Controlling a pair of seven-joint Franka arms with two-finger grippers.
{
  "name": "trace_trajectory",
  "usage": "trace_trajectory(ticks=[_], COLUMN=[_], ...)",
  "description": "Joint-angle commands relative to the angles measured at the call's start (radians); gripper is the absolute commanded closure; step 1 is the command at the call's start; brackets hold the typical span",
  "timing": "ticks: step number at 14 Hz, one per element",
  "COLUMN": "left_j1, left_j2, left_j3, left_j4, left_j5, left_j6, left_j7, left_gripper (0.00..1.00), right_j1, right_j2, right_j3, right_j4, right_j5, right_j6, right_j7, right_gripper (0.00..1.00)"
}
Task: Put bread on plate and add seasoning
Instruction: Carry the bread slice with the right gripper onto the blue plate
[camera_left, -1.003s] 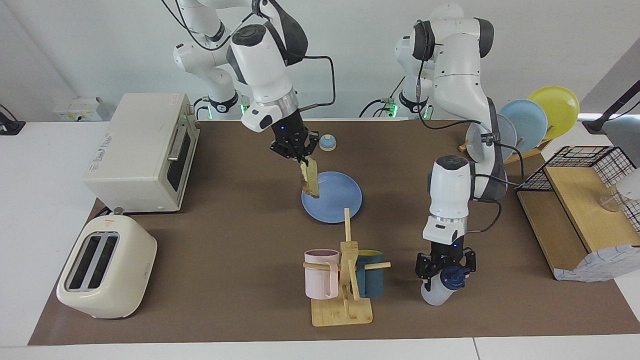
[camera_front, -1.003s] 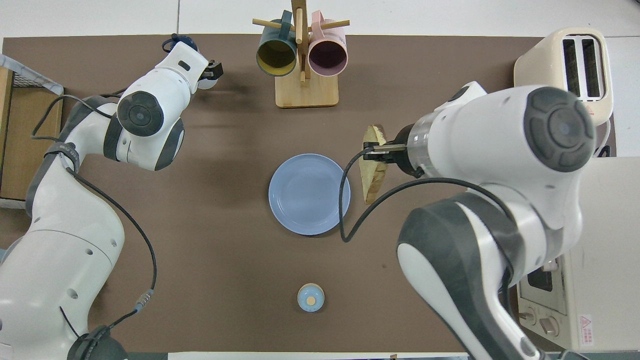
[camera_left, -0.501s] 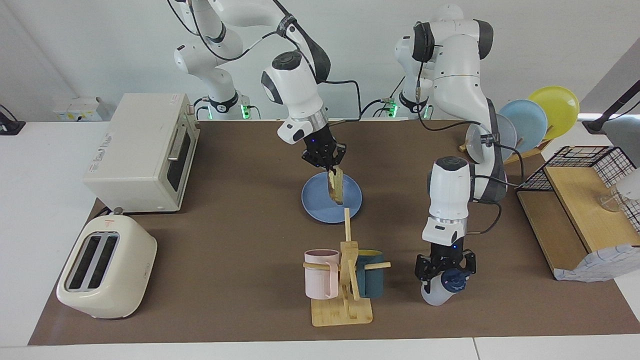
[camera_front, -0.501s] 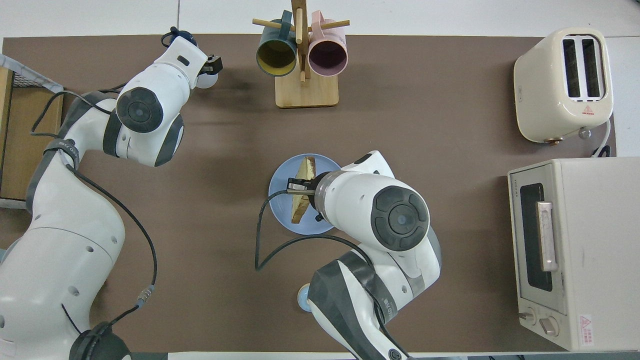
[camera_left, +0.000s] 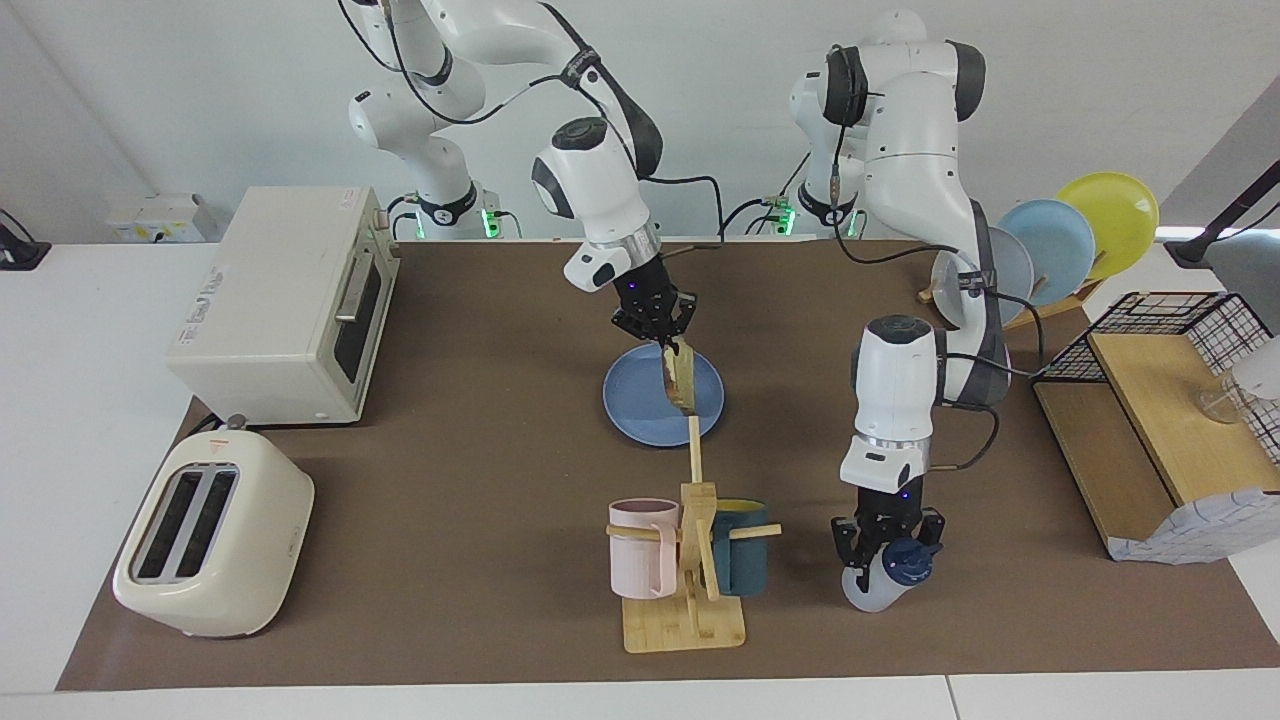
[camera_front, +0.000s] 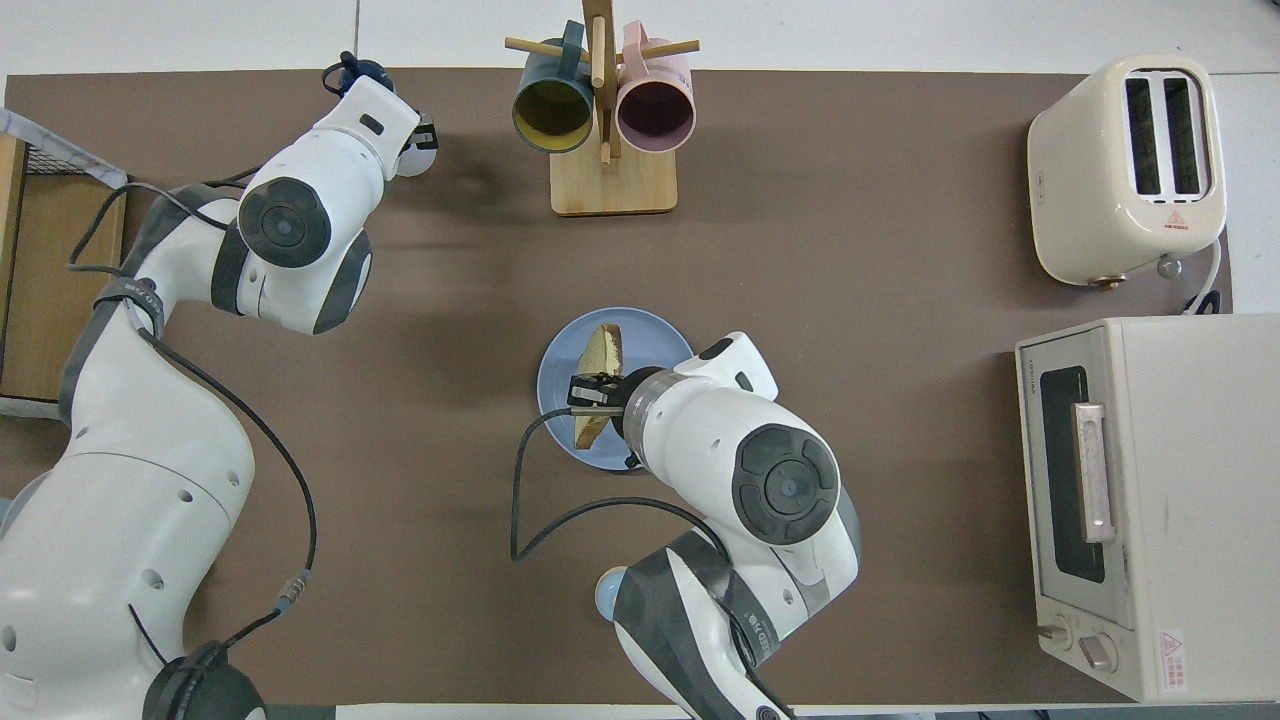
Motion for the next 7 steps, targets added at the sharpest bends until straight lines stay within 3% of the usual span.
trace_trajectory(ticks=[1, 5, 7], left_j1=[0.017, 0.023, 0.032], left_j2=[0.012, 0.012, 0.004], left_j3=[0.003, 0.003, 0.001], left_j4=[0.009, 0.015, 0.017], left_j5=[0.007, -0.002, 0.006], left_j6=[0.018, 0.058, 0.047], left_j7=[0.019, 0.016, 0.025], left_gripper=[1.00, 1.00, 1.00], right_j1=[0.002, -0.005, -0.024], right_j2=[-0.029, -0.056, -0.056], right_j3=[-0.002, -0.004, -0.004], right_j4=[-0.047, -0.150, -0.152], right_j5=[0.024, 0.025, 0.024], right_j6=[0.023, 0.089, 0.086], right_j7=[-0.010, -0.052, -0.085], right_gripper=[1.00, 1.00, 0.79])
